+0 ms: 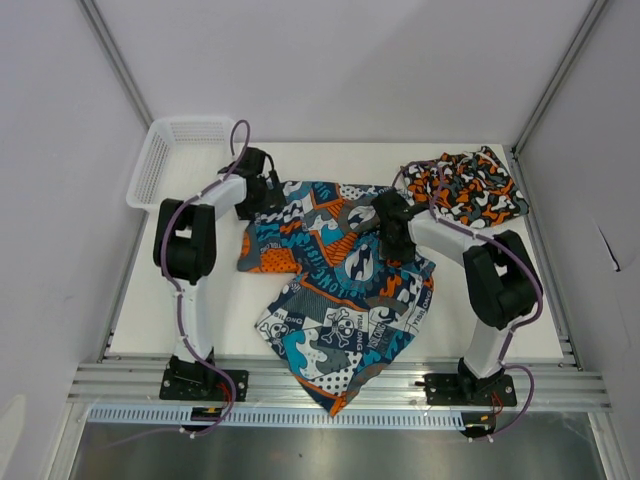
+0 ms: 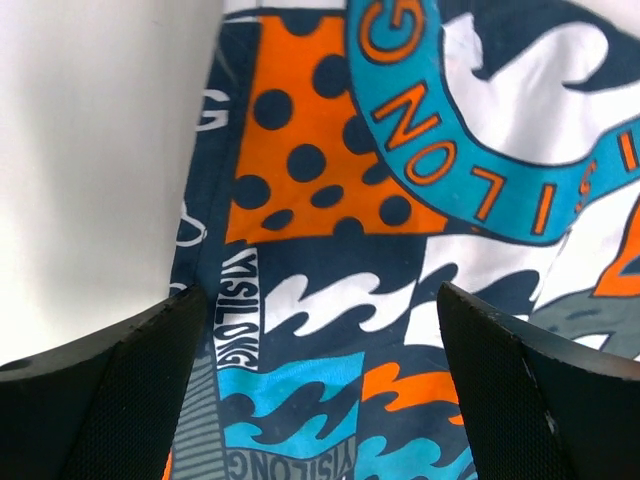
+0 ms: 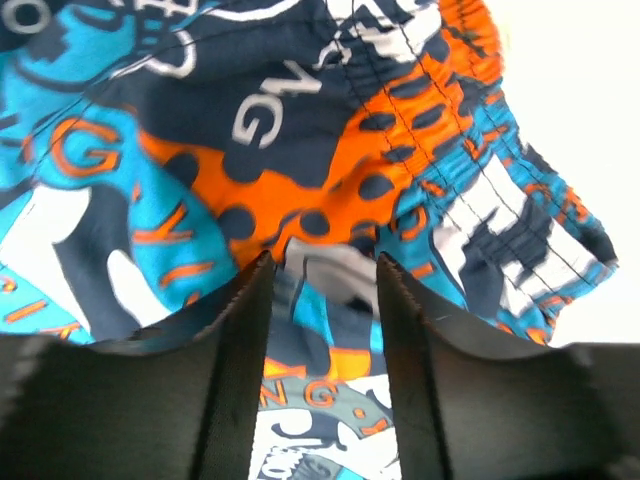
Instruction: Fold and stack the shorts
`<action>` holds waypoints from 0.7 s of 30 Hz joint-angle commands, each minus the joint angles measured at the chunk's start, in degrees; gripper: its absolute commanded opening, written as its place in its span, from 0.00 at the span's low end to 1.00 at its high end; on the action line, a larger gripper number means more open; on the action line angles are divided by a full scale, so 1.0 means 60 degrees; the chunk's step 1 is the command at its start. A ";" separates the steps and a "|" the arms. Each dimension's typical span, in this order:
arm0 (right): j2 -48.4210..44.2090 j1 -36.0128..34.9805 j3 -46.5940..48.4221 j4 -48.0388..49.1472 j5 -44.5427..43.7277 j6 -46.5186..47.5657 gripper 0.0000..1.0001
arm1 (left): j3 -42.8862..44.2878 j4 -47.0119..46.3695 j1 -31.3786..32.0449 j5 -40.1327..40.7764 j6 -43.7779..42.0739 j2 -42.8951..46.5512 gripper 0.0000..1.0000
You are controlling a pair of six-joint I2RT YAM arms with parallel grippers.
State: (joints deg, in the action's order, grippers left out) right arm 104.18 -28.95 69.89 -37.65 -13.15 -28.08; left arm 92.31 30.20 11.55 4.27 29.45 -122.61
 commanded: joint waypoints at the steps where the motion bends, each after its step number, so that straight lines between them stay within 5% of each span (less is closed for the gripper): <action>1: -0.0854 0.0108 0.0466 -0.0346 0.0212 0.0284 0.51 | 0.0362 0.0153 -0.0241 -0.0068 -0.0133 0.0057 0.99; 9: -0.2025 0.1219 0.0014 0.0399 0.1604 0.0637 0.61 | -0.1409 -0.0242 0.0139 0.0210 0.0057 0.2659 0.99; 14: -0.2948 0.2493 -0.1157 0.0781 0.1956 0.0271 0.61 | -0.2757 0.0078 0.1646 0.1702 0.0408 0.4714 0.99; 17: -0.3505 0.3490 -0.2124 0.1526 0.2790 0.0109 0.51 | -0.3284 0.0298 0.2686 0.2376 0.0701 0.5842 0.99; 21: -0.3784 0.3799 -0.2624 0.1514 0.2748 0.0153 0.50 | -0.3725 0.0621 0.4092 0.2978 0.1053 0.6912 0.99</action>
State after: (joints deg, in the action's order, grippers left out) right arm 83.64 -6.00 55.44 -31.07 0.75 -26.76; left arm 72.05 31.27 32.34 16.21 32.91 -84.95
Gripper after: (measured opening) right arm 0.500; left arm 0.991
